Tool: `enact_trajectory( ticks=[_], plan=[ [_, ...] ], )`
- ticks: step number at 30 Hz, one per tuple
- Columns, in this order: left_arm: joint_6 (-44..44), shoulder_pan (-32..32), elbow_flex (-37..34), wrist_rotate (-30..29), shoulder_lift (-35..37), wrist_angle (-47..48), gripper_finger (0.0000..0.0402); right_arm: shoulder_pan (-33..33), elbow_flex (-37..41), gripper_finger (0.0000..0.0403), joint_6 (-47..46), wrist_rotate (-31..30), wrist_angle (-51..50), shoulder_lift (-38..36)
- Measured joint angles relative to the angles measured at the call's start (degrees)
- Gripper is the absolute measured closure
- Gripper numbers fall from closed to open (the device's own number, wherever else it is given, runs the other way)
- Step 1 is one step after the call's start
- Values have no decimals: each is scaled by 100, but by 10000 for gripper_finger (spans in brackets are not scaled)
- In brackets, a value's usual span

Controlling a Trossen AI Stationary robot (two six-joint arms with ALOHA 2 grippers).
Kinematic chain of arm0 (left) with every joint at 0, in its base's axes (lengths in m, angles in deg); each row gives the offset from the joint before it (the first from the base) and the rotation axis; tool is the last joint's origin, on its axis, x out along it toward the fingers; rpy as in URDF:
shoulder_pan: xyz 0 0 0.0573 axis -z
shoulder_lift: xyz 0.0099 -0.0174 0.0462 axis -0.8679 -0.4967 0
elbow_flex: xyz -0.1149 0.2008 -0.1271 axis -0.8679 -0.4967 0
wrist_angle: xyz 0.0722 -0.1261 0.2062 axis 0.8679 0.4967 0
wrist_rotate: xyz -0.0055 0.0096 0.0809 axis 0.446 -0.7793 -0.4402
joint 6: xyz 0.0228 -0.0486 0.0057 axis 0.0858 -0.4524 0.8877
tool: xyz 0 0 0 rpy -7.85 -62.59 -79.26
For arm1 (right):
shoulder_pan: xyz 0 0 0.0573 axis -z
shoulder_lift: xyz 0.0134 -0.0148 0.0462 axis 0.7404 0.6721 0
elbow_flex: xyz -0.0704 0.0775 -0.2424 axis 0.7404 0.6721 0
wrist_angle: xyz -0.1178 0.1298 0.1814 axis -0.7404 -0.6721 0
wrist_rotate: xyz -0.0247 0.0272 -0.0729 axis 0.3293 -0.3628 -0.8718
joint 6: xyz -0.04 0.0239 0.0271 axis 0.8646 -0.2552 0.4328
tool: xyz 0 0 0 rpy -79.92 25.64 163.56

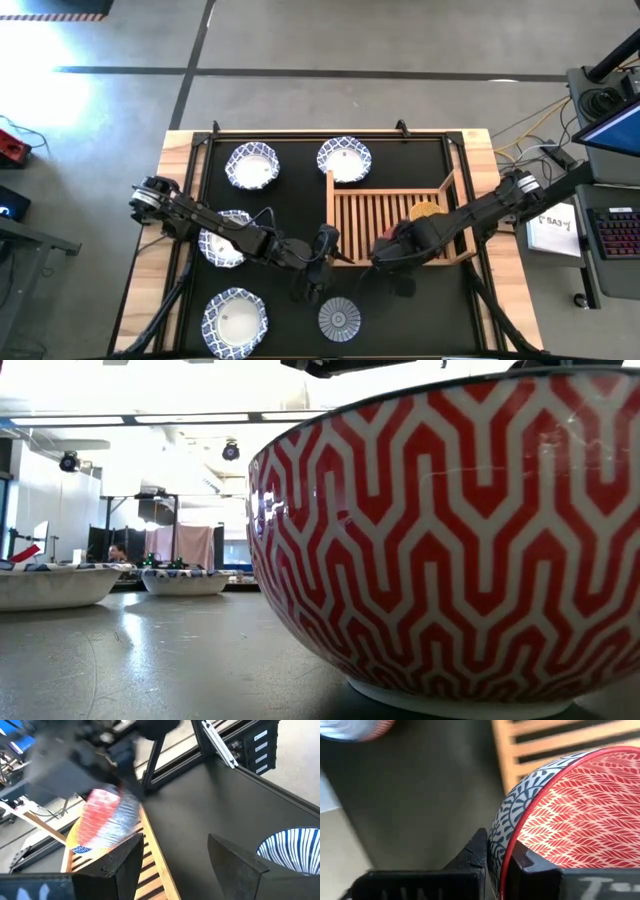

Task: Place and stack bowls onto a shelf
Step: Stack the red patterned bowl on top of the yellow patterned bowl on the shelf

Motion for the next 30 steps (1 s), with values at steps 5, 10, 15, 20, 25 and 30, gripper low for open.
enact_trajectory(
  ticks=[5,10,15,20,25,30],
  plan=[
    [0,7,0,0,0,3,198,0,2,390,-103,-720,-386,-375],
    [-26,7,0,0,0,11,198,0,114,390,-322,-1386,-766,-649],
    [-264,7,0,0,0,-3,198,35,469,390,-650,-1743,-1194,-852],
    [-259,7,0,-94,4,-17,198,70,969,390,-898,-1638,-1141,-1009],
    [-259,7,0,-363,4,-132,198,173,1322,390,-900,-1612,-1080,-1040],
    [-259,4,22,-396,4,-305,198,347,1718,390,-732,-1352,-772,-1062]
  ],
)
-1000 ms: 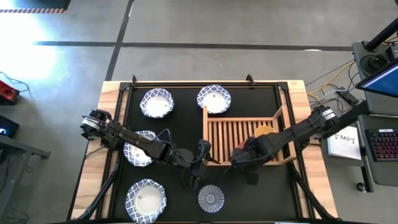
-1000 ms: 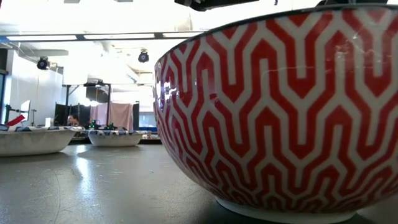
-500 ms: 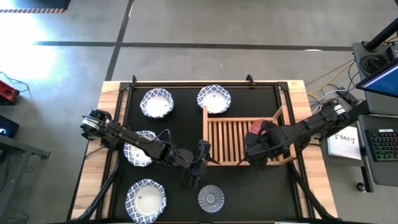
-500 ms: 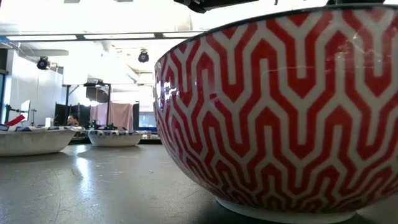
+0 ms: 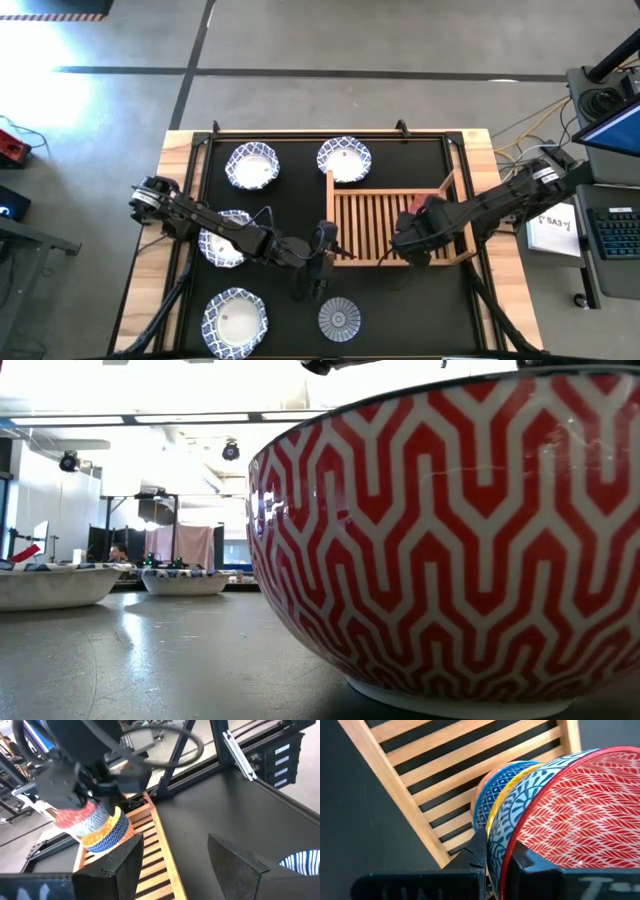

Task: Place and stack bowls onto a shelf
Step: Stack the red patterned bowl on top of the yellow patterned bowl on the shelf

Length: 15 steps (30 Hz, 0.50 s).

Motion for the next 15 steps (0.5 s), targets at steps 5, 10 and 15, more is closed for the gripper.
enact_trajectory(
  ticks=[5,10,15],
  plan=[
    [0,2,181,0,0,30,198,174,333,389,73,34,181,-93],
    [-57,2,404,-2,0,446,198,214,644,371,30,63,518,-322],
    [-525,2,564,-81,0,756,198,214,902,351,28,63,801,-511]
  ],
)
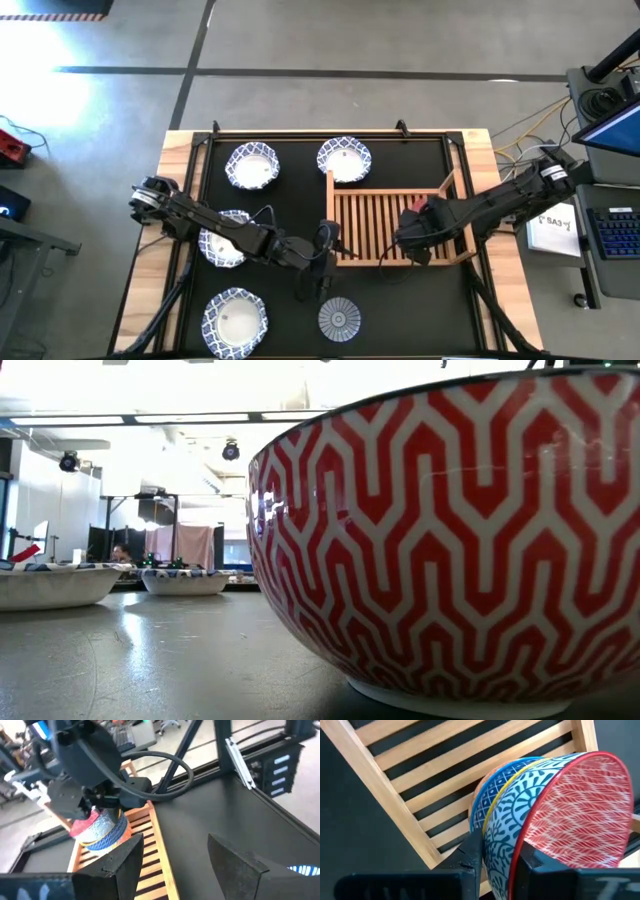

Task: Place and stack bowls onto a shelf
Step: Stack the red patterned bowl on top of the yellow patterned bowl on the shelf, then stack the dark blue patterned bowl on top of the red patterned bowl on the shelf

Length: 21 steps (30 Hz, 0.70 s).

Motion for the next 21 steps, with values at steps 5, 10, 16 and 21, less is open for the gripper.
enact_trajectory(
  ticks=[5,10,16,21],
  plan=[
    [-77,1,75,-517,1,12,198,0,111,340,0,-3,36,-44],
    [-74,-2,105,-778,15,1,198,1,92,318,0,-18,0,-48],
    [-80,0,105,-780,22,26,198,0,-103,278,0,-7,-82,-57],
    [-134,4,105,-780,22,86,198,0,-561,248,-42,-21,-463,-31]
  ],
)
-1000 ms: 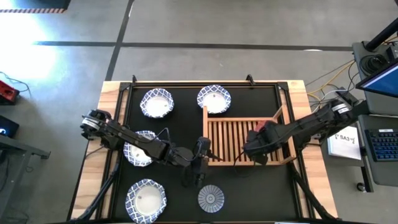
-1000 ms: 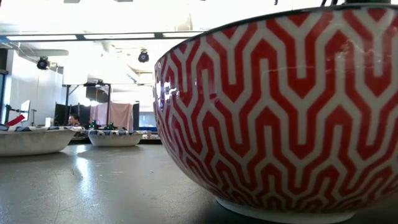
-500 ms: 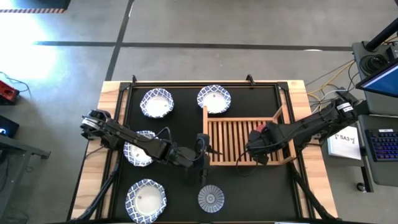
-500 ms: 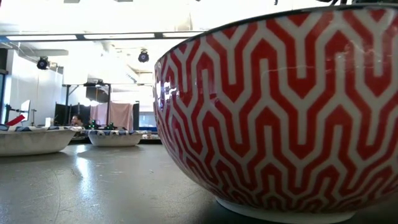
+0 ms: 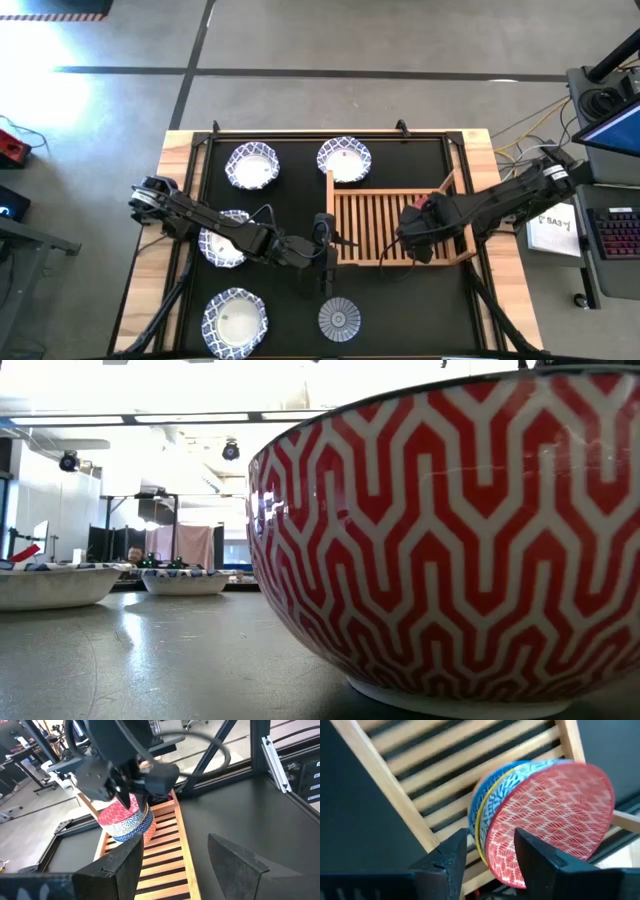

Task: Place and stack bowls onto a shelf
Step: Stack the dark blue patterned bowl on top of the red patterned bowl on the shelf

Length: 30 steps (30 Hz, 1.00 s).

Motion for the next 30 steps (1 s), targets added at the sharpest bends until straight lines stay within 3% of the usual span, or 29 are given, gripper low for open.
enact_trajectory(
  ticks=[5,16,23,30],
  plan=[
    [-264,22,0,2,29,161,198,0,-472,240,-328,-28,323,14],
    [-1077,523,0,20,261,1494,198,-491,-330,262,-709,210,3978,195],
    [-1738,967,0,-31,469,1982,198,-768,-300,259,-2092,243,4254,1105],
    [-2014,1187,0,-44,470,2100,198,-935,-678,251,-2256,747,4527,1889]
  ],
)
